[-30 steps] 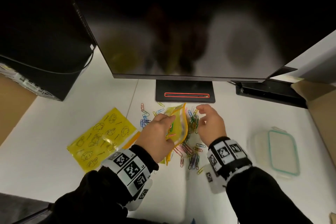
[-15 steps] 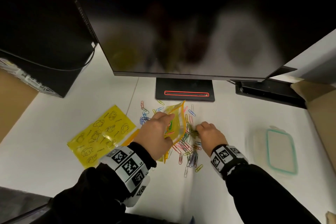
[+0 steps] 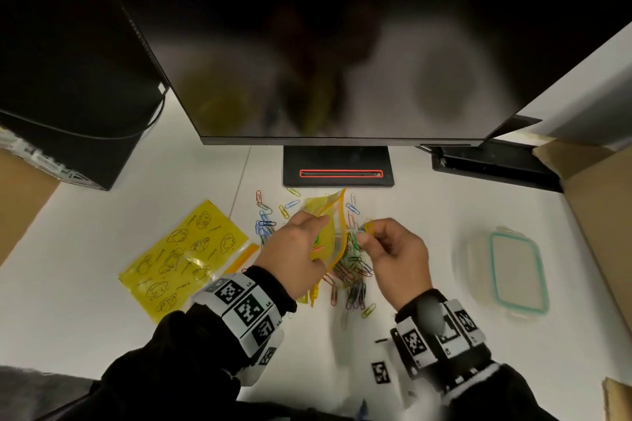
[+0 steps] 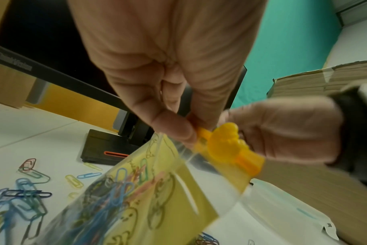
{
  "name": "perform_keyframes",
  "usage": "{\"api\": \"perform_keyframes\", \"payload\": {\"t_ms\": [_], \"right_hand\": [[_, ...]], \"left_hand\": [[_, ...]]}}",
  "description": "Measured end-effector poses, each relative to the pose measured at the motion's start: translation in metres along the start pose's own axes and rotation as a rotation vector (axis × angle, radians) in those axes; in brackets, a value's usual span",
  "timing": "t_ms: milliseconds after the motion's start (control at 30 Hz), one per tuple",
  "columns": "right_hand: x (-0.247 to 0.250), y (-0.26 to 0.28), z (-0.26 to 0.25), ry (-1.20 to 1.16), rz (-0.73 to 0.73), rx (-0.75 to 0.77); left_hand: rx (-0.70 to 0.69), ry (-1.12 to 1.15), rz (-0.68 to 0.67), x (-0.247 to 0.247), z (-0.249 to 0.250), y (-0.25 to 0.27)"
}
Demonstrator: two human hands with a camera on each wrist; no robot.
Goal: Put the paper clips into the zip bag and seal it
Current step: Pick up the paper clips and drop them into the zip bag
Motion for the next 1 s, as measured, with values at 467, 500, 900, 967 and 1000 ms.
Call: {"api": "perform_keyframes", "payload": {"t_ms": [467,500,900,967,1000], "right_hand": [[-0.026,-0.003,-0.024,0.082,-0.141,0.092],[-0.021,-0.003,-0.018,0.087,-0.086,0.086],[0.004,0.041,0.087,0.616,-0.296,-0.285],[-0.010,0.043,0.081,0.547,-0.319,-0.231],[-0.017,0.043,0.078,0.523,-0.341,-0.204]], "left_hand": [[0.003,0.040,0.056,0.008,-0.002,0.000],[0.011,0.032,0.054,0.008,-0.003,0.000],[0.009,0.001,0.011,0.004,-0.010,-0.001],[0.008,0.002,0.007,0.002,-0.011,-0.002],[0.007,0.002,0.009,0.002,-0.011,-0.003]]}}
Point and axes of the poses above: each hand's wrist, its own y-axis away from the middle knuckle, its own x-axis out of the back of the hand, z = x × y, the point moved 3 cm from there along -y, towards the middle knuckle, and after that the axes turned 12 degrees about x, right-handed, at the moved point
